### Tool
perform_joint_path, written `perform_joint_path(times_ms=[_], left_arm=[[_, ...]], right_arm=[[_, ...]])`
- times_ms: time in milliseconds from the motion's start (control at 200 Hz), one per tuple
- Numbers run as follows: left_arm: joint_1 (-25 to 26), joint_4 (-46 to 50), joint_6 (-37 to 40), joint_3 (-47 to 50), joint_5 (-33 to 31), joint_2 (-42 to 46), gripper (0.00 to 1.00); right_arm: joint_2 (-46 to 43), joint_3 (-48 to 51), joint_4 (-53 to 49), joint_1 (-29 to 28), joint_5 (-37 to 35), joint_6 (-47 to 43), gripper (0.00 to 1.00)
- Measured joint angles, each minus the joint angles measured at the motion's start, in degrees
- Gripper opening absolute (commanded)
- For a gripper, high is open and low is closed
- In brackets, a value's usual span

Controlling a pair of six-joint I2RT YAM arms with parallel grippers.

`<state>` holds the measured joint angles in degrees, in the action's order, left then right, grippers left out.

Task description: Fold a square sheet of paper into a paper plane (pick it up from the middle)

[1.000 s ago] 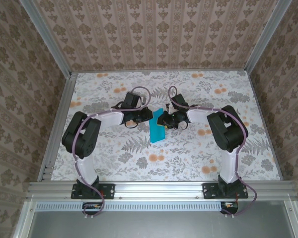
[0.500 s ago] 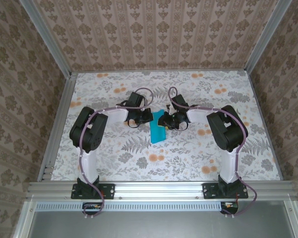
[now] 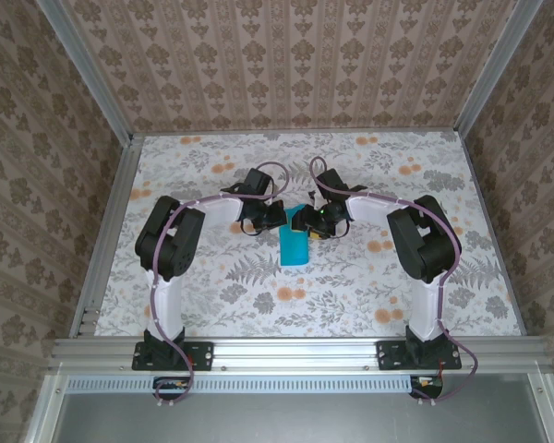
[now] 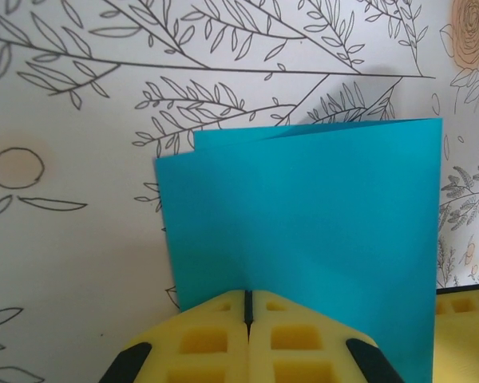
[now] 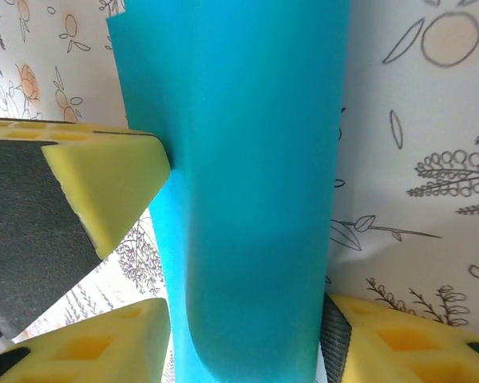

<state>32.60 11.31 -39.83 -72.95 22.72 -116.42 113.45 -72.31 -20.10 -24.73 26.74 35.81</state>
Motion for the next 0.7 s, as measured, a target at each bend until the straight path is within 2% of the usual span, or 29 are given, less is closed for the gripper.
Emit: perform_joint_path(times_ms=[300, 470, 700], left_arm=[[0.0, 1.7, 0.9, -1.9, 0.2, -0.9, 0.05], [0.1, 2.9, 1.2, -3.1, 0.2, -1.0, 0.08], [-0.1, 3.2, 0.7, -5.0, 0.0, -0.9, 0.27]], right_arm=[[0.7, -3.1, -5.0, 0.0, -0.7, -5.3, 0.50], [2.3, -3.3, -5.9, 0.1, -0.9, -6.2, 0.38], [2.4, -3.3, -5.9, 0.3, -1.6, -5.5, 0.35]])
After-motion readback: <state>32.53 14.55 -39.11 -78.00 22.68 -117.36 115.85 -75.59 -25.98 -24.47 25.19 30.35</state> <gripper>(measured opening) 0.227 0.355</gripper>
